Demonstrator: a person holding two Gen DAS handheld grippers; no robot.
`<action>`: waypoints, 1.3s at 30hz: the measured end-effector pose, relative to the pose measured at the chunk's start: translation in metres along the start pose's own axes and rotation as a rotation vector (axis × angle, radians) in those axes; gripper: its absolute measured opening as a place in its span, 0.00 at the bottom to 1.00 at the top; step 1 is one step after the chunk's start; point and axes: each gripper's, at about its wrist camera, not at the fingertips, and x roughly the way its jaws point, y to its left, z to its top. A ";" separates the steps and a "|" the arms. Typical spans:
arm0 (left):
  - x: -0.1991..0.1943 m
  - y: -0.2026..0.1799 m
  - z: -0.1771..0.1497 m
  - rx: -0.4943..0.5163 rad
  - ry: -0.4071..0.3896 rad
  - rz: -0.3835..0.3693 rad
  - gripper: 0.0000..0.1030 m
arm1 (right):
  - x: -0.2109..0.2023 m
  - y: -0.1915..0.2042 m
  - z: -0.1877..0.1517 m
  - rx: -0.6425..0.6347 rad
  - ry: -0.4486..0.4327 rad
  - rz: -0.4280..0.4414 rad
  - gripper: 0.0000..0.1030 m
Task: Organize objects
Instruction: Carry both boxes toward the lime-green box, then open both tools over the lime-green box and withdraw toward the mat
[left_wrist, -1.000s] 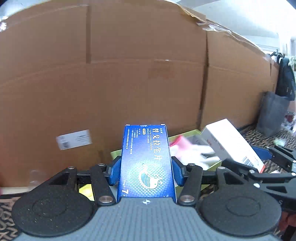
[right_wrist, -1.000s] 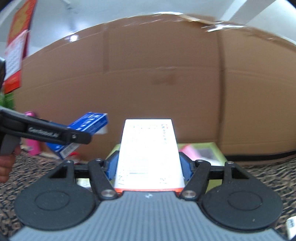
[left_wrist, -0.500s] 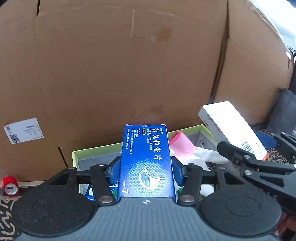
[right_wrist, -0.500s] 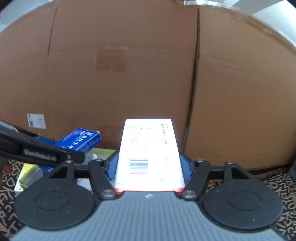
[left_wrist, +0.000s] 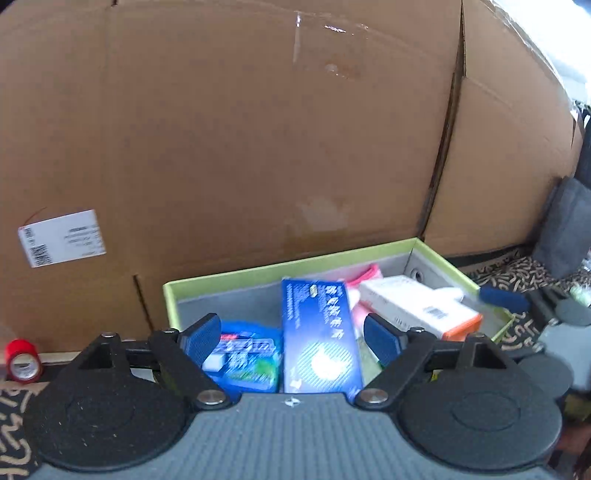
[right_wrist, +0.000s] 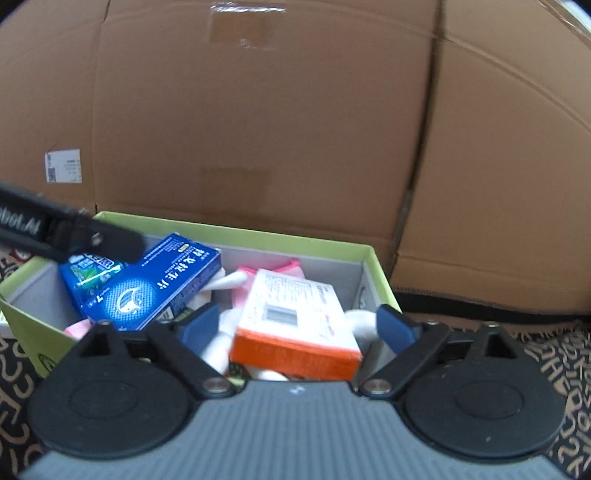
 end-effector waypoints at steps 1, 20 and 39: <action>-0.007 0.001 0.000 -0.001 -0.012 -0.001 0.85 | -0.004 -0.001 0.001 0.014 -0.003 -0.006 0.97; -0.133 0.100 -0.104 -0.188 -0.042 0.244 0.85 | -0.124 0.103 0.000 -0.038 -0.235 0.248 1.00; -0.119 0.221 -0.099 -0.291 -0.034 0.383 0.85 | 0.004 0.278 0.028 -0.336 0.132 0.327 0.80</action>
